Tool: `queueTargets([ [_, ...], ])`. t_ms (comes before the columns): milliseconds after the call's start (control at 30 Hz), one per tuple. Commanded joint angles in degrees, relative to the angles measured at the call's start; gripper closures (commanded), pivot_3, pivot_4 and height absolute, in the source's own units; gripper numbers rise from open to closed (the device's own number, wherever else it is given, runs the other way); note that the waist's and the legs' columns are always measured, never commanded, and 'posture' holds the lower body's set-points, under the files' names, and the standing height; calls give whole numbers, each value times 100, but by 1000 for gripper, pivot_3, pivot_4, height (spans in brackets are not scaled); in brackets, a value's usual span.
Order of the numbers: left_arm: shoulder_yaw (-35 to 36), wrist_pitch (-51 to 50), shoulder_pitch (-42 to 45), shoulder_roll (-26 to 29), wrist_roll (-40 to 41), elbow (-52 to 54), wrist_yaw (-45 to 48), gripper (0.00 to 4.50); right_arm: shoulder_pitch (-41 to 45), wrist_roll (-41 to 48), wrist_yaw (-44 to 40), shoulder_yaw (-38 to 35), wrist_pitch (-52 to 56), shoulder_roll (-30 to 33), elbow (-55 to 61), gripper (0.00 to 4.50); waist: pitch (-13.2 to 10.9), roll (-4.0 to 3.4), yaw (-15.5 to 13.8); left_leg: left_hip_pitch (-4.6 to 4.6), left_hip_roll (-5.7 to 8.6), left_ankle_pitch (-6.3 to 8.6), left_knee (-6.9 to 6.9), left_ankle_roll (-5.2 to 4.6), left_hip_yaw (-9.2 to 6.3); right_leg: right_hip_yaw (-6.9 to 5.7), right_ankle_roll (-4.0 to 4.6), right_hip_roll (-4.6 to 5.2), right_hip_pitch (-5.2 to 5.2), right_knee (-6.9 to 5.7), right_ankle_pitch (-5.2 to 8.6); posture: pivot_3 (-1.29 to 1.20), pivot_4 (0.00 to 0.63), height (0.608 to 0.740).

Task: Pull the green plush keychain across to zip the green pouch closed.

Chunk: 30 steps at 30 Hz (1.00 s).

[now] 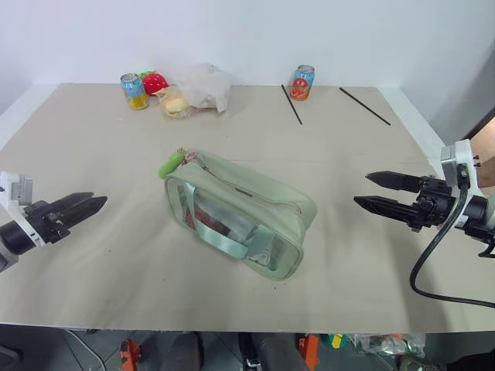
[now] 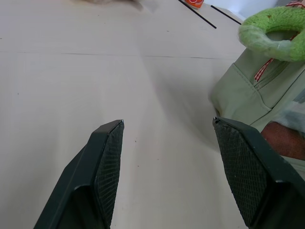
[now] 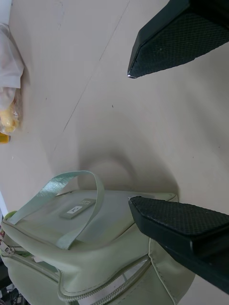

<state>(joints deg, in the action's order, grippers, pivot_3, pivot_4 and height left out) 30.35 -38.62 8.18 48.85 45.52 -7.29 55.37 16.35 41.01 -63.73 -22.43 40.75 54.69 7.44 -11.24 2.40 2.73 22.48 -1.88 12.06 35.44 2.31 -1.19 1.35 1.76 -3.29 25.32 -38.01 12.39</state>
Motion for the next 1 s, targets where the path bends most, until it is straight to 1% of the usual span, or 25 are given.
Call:
queueTargets([
  [33, 127, 47, 328, 124, 178, 207, 181, 1419, 144, 157, -35, -20, 16, 168, 468, 408, 0, 0, 0, 0, 0, 0, 0, 0, 0, 0, 0, 0, 0, 0, 0, 0, 150, 740],
  [100, 32, 70, 649, 178, 332, 341, 461, 1419, 396, 130, -83, 257, -3, 239, 692, 408, -6, 4, -8, 0, 0, 0, 1, 0, 0, 0, 0, 0, 0, -1, 0, 0, 150, 740],
  [233, -22, -86, 1086, 289, 522, 402, 869, 1419, 907, 480, -286, 363, 234, 470, 960, 408, -11, 6, 2, 1, -3, -3, 14, 5, -2, -7, -11, -4, 0, -6, -7, 0, 150, 740],
  [367, -54, -252, 1164, 469, 942, 982, 1525, 1419, 1344, 1335, -504, 333, 744, 734, 1485, 408, -10, 7, 6, -3, -5, 1, 8, 8, 9, 5, -4, -6, 0, -6, -3, 0, 150, 740],
  [467, -98, -384, 1231, 476, 1173, 1288, 1688, 1419, 1285, 1882, -576, 340, 1082, 819, 1929, 408, -11, 9, -5, 5, -10, 5, 7, 14, 8, 5, -3, -9, 4, -6, 2, 0, 150, 740],
  [533, -149, -449, 1267, 461, 1309, 1479, 1779, 1419, 959, 1789, -679, 471, 1065, 932, 2313, 408, -11, 11, -17, 5, -11, 10, 8, 21, 6, 4, -6, -7, 1, -6, 8, 0, 150, 740],
  [633, -238, -467, 1279, 406, 1358, 1628, 1780, 1419, 652, 1740, -506, 578, 1069, 908, 2516, 408, -10, 12, -21, 4, -11, 11, 16, 23, 5, 2, -8, -6, -2, -6, 9, 0, 150, 740],
  [700, -297, -456, 1287, 361, 1383, 1650, 1758, 1419, 406, 1595, -416, 718, 964, 848, 2663, 408, -10, 11, -17, 5, -11, 11, 29, 23, 9, 4, -16, -4, -2, -7, 3, 0, 150, 740],
  [767, -334, -453, 1294, 316, 1415, 1660, 1731, 1419, 174, 1229, -306, 968, 730, 787, 2765, 408, -9, 13, -11, 2, -13, 11, 40, 23, 11, 4, -21, -6, -5, -8, 0, 0, 150, 740],
  [867, -368, -463, 1269, 269, 1434, 1677, 1714, 1419, 178, 870, -73, 1263, 497, 609, 2659, 408, -9, 13, -11, 1, -18, 10, 50, 23, 11, -1, -26, -8, -7, -10, -4, 0, 150, 740],
  [1000, -358, -484, 1250, 228, 1478, 1690, 1669, 1419, 362, 718, 123, 1417, 357, 334, 2465, 408, -10, 13, -10, 1, -21, 10, 58, 24, 9, -3, -30, -13, -7, -13, -6, 0, 150, 740],
])
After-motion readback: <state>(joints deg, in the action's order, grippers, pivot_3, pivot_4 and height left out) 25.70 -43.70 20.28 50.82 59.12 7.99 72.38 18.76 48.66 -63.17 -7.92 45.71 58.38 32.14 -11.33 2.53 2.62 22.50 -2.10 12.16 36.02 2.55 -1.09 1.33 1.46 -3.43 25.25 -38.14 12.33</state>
